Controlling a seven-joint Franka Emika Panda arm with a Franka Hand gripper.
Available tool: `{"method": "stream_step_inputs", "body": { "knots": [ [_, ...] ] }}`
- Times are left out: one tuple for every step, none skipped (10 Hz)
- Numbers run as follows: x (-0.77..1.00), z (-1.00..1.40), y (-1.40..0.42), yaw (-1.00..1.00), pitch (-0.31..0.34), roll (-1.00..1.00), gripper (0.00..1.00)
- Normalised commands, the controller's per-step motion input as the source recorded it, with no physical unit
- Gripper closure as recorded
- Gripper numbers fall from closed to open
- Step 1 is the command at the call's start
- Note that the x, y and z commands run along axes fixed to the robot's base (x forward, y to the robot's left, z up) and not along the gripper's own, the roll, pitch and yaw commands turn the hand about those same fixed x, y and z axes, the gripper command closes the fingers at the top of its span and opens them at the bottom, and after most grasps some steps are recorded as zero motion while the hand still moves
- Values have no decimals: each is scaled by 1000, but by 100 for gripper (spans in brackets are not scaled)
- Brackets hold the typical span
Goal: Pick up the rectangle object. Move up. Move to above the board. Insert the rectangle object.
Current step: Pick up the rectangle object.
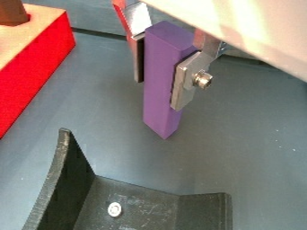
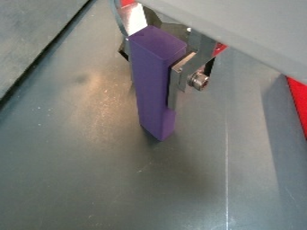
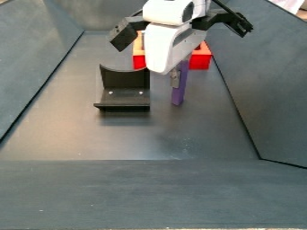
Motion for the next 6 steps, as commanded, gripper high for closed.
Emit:
{"method": "stream_step_inputs", "body": {
  "knots": [
    [0, 0, 0, 0, 0, 0, 100],
    [0, 0, 0, 0, 0, 0, 100],
    [0, 0, 0, 0, 0, 0, 100],
    [0, 0, 0, 0, 0, 0, 100],
    [0, 0, 0, 0, 0, 0, 100],
    [0, 0, 0, 0, 0, 0, 100]
  ]
}}
